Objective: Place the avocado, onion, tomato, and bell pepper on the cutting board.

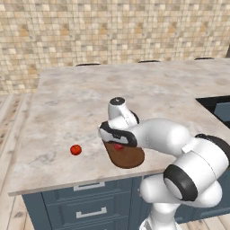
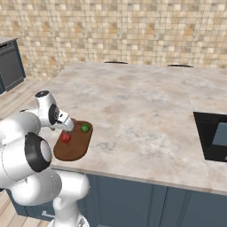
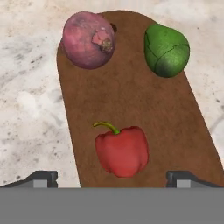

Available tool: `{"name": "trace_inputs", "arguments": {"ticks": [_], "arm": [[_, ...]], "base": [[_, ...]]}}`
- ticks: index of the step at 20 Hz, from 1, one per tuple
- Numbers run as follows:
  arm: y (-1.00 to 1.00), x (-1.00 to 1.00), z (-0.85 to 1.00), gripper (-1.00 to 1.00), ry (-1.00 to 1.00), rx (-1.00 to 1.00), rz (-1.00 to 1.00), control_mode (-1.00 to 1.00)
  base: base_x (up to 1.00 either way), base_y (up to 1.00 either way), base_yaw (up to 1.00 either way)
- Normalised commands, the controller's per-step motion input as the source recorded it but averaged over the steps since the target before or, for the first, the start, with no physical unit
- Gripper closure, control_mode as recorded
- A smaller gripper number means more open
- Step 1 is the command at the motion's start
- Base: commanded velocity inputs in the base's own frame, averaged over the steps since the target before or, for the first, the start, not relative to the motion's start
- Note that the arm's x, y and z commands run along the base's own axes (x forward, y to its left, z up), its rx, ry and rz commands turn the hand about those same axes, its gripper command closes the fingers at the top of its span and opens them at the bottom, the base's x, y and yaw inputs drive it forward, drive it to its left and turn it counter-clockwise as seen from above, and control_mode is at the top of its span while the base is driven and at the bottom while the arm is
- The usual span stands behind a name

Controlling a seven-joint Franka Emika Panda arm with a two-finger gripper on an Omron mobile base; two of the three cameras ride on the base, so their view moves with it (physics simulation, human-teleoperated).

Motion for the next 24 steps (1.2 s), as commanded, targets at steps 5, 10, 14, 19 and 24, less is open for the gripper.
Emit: {"name": "trace_inputs", "arguments": {"ticks": [5, 10, 14, 19, 24], "arm": [[0.41, -0.17, 0.2, -1.0, 0.03, 0.0, 0.11, -1.0], [0.42, -0.04, 0.14, -1.0, 0.03, 0.0, 0.23, -1.0], [0.43, 0.0, 0.02, -1.0, 0.0, 0.0, 0.28, -1.0], [0.41, -0.02, -0.05, -1.0, -0.03, 0.0, 0.24, -1.0], [0.42, -0.01, -0.11, -1.0, -0.07, 0.0, 0.13, -1.0]], "base": [[0.0, 0.0, 0.0], [0.0, 0.0, 0.0], [0.0, 0.0, 0.0], [0.0, 0.0, 0.0], [0.0, 0.0, 0.0]]}}
